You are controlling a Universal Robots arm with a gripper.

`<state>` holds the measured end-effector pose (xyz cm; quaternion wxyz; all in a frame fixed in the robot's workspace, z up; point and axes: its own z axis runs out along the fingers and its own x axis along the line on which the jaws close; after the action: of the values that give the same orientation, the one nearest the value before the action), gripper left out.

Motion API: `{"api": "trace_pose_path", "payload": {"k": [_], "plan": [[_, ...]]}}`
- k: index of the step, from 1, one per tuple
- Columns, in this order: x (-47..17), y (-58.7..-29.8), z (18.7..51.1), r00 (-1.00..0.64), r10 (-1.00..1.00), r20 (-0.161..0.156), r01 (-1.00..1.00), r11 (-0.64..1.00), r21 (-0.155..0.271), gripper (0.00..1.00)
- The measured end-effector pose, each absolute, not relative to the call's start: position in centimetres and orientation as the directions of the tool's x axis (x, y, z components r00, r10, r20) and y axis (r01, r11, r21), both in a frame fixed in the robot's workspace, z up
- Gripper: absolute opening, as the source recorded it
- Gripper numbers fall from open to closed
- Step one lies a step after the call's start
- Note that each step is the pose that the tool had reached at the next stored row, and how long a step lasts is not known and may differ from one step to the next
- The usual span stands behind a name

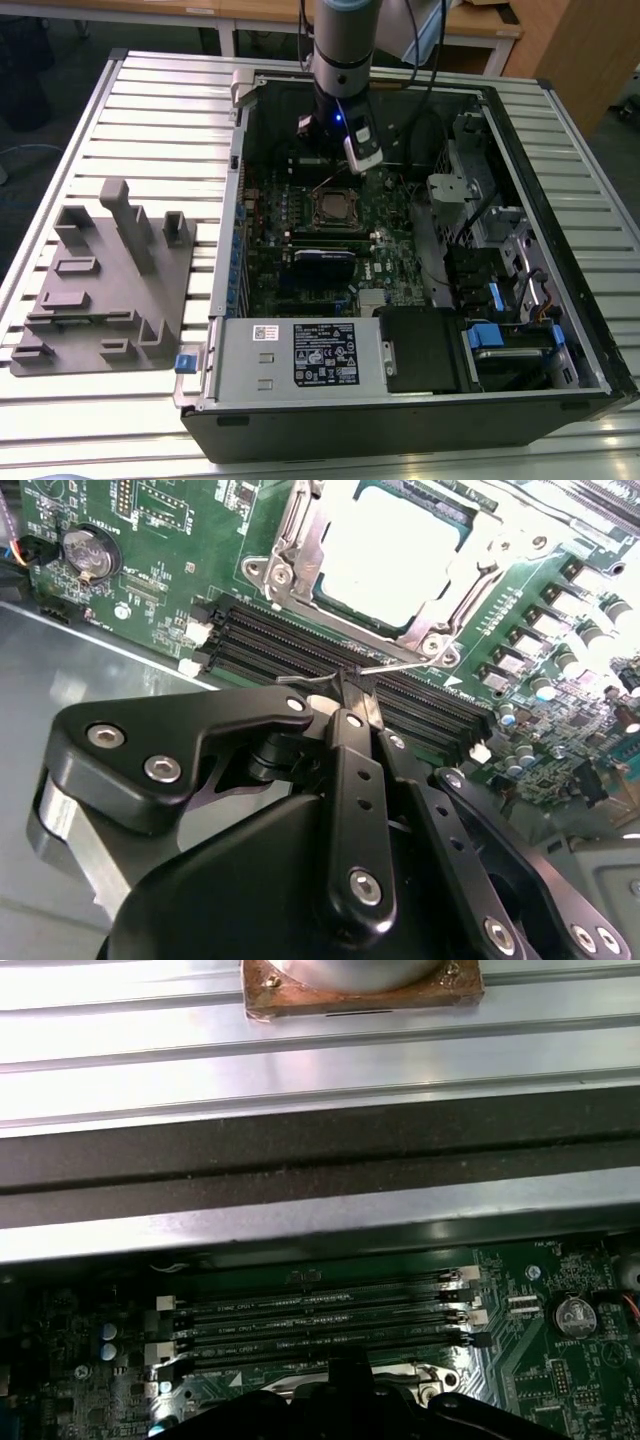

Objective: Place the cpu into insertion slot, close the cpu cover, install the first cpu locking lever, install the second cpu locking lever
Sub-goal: 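Install the first cpu locking lever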

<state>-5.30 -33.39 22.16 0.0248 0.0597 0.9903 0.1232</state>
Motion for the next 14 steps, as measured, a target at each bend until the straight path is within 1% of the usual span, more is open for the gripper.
{"api": "trace_pose_path", "payload": {"k": [14], "plan": [[-5.07, -33.30, 22.04, -0.992, 0.124, -0.035, 0.112, 0.963, 0.246, 0.11]]}}
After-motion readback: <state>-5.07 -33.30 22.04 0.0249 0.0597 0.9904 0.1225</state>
